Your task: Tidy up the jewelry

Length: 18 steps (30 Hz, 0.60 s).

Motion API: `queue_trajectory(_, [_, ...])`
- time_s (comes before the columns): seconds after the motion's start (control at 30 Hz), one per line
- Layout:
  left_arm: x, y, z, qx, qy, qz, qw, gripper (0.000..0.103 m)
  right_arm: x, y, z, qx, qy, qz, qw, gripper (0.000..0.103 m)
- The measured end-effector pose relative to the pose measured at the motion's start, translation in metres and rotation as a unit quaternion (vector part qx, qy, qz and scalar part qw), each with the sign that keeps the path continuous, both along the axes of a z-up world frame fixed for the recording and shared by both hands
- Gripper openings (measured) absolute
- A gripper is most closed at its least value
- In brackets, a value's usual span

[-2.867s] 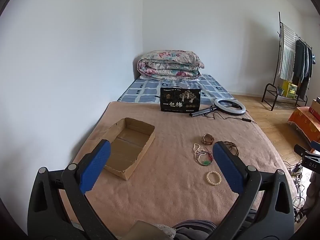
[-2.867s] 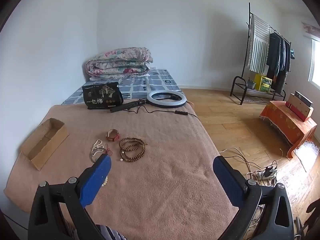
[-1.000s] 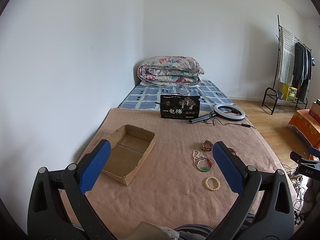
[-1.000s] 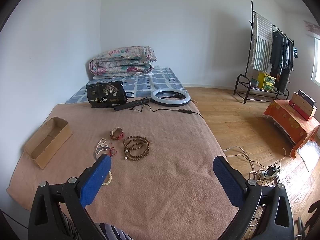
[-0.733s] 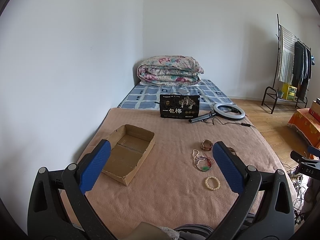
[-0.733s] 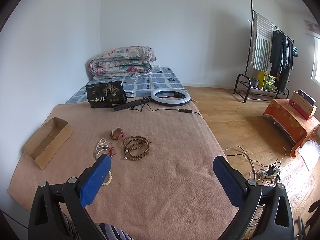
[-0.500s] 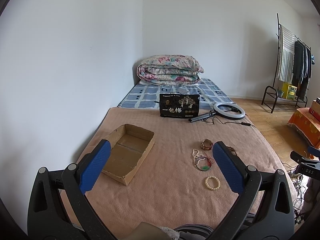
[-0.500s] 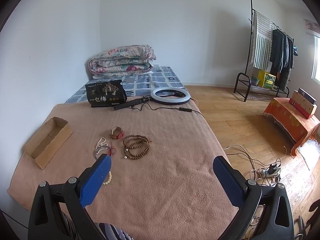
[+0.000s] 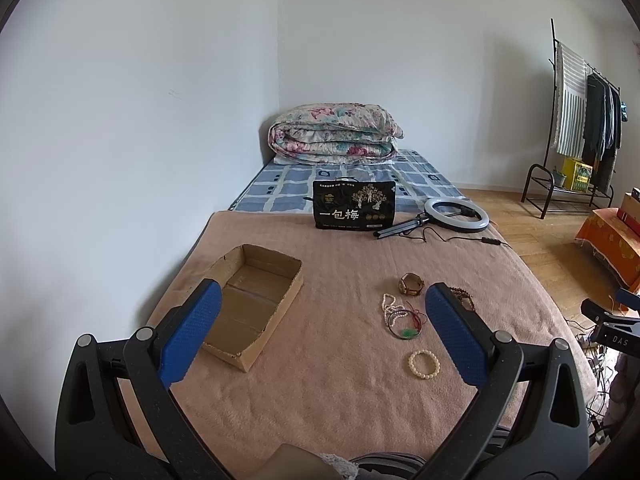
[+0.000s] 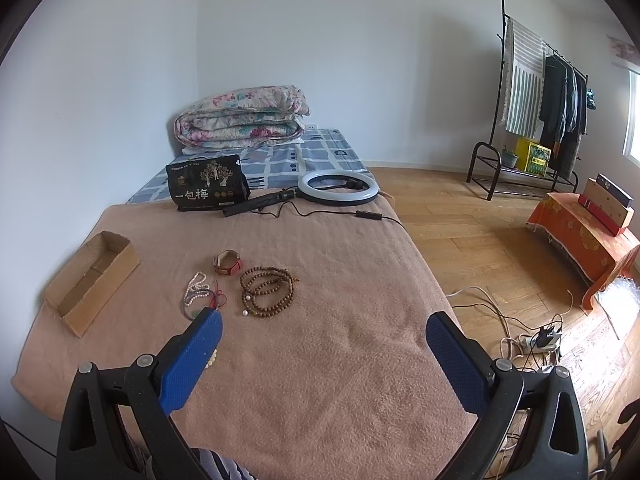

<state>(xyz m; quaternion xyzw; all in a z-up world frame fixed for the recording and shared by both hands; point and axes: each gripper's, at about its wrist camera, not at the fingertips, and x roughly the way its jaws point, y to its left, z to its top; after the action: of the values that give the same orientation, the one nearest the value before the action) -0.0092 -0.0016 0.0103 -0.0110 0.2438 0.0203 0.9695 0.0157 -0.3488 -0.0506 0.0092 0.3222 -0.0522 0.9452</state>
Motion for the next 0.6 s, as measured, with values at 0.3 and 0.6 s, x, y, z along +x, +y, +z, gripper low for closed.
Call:
queue_trajectory(0.3, [0.039, -0.007, -0.027, -0.003, 0.021, -0.019, 0.9996, 0.103, 0.022, -0.01, -0.011, -0.012, 0.009, 0.0, 1.0, 0.103])
queue_trajectory(0.6, [0.084, -0.018, -0.061, 0.003, 0.057, -0.059, 0.9966, 0.103, 0.069, -0.029, -0.035, 0.002, 0.029, 0.011, 1.0, 0.103])
